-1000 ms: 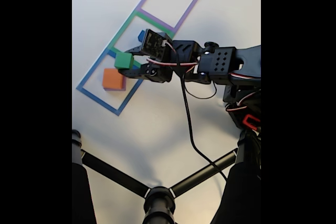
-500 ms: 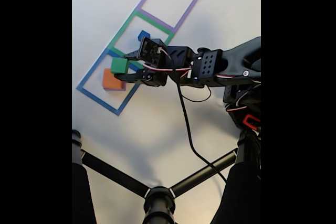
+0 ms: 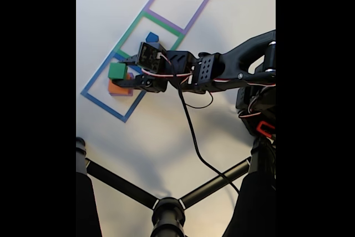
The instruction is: Tower of hanoi
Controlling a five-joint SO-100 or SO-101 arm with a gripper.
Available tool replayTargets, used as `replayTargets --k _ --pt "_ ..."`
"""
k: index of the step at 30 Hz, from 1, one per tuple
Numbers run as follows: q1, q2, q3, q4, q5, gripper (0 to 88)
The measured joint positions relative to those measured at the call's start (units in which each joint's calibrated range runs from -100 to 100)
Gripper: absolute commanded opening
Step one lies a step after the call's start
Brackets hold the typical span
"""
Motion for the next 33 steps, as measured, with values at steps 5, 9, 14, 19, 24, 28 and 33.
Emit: replayTargets --k 5,9,14,19,24,28,33 --pt "0.00 0.00 -0.09 -0.40 0.00 5.2" --pt "-0.50 0.00 -0.09 -0.56 0.00 5.2" --pt "-0.60 2.61 -0.09 -2.31 -0.19 5.2" --pt "-0.60 4.46 -0.09 -4.31 -0.19 5.5" --pt "-0.60 4.96 -0.09 -4.63 -0.19 8.4" --pt "-0.60 4.96 -0.09 -4.78 -0.19 14.6" --pt "-1.10 4.96 -0.09 -5.26 -0.19 21.3"
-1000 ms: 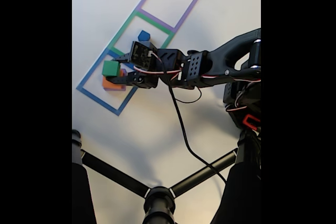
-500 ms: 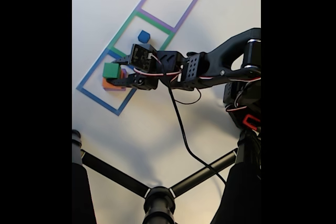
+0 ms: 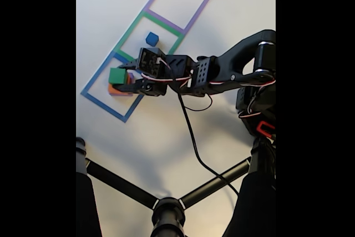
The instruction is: Tower of hanoi
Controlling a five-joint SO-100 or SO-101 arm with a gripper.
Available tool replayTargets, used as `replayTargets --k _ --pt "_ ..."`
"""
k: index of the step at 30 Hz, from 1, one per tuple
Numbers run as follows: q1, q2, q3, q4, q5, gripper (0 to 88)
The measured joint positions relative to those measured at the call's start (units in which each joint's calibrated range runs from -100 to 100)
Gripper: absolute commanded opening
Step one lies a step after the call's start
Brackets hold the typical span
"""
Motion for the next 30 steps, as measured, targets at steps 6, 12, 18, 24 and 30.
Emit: replayTargets --k 6,12,18,24,30 --pt "-0.10 0.00 0.00 -0.32 0.00 23.9" --pt "-0.10 0.00 0.00 -0.32 0.00 25.3" --pt "-0.10 -0.92 -1.46 -0.08 0.57 26.8" --pt "-0.10 -7.73 -4.73 7.26 0.57 25.5" --pt "0.10 -20.01 -10.66 24.64 0.57 2.9"
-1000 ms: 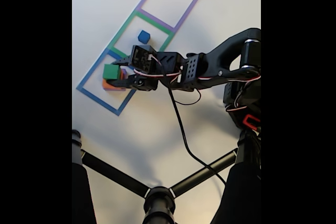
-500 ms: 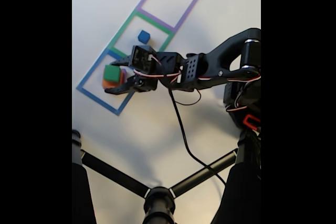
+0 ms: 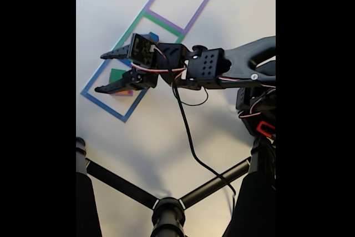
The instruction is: Tower of hanoi
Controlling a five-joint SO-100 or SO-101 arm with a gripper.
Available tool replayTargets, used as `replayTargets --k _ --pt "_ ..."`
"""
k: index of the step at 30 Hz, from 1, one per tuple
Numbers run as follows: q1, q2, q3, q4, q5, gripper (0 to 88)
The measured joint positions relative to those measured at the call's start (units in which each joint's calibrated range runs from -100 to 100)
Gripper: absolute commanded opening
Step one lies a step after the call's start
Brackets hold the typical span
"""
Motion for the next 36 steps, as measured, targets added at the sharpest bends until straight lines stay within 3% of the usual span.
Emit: replayTargets --k 8,14,20,25,31,36 --pt "8.29 -16.81 -16.08 40.91 0.00 0.0" --pt "17.07 -18.75 -36.03 71.85 0.00 0.0" --pt "25.66 -18.83 -53.74 93.54 0.00 0.0" --pt "32.55 -18.33 -62.42 103.67 0.00 0.0" --pt "39.64 -18.66 -60.79 106.38 0.00 0.4" --pt "43.14 -23.12 -48.67 101.12 0.00 11.7"
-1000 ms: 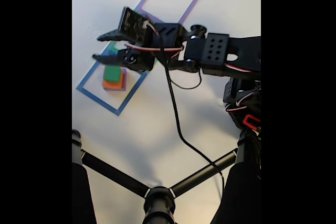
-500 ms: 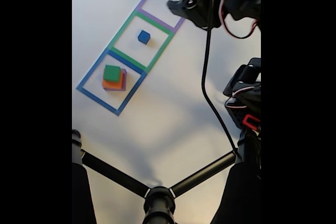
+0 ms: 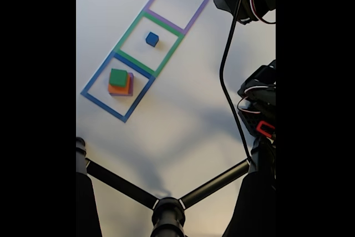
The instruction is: Tower of hanoi
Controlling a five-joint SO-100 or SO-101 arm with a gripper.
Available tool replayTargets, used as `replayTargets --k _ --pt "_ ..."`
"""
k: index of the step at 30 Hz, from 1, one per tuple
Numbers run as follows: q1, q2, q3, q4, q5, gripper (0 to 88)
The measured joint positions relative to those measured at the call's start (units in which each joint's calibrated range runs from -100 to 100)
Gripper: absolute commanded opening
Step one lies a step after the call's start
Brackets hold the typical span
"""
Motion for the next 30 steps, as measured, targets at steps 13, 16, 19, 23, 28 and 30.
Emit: replayTargets --k 13,16,19,23,28,30 --pt "-2.70 -11.27 46.00 -39.07 0.00 31.2" --pt "-4.19 -11.69 57.01 -52.15 0.00 31.7" --pt "-5.39 -11.52 66.47 -65.79 0.00 32.5" --pt "-7.79 -8.91 74.20 -80.70 0.00 33.9" --pt "-8.19 -3.87 79.62 -92.98 0.00 34.5" --pt "-8.79 -0.08 80.48 -98.17 0.00 34.8"
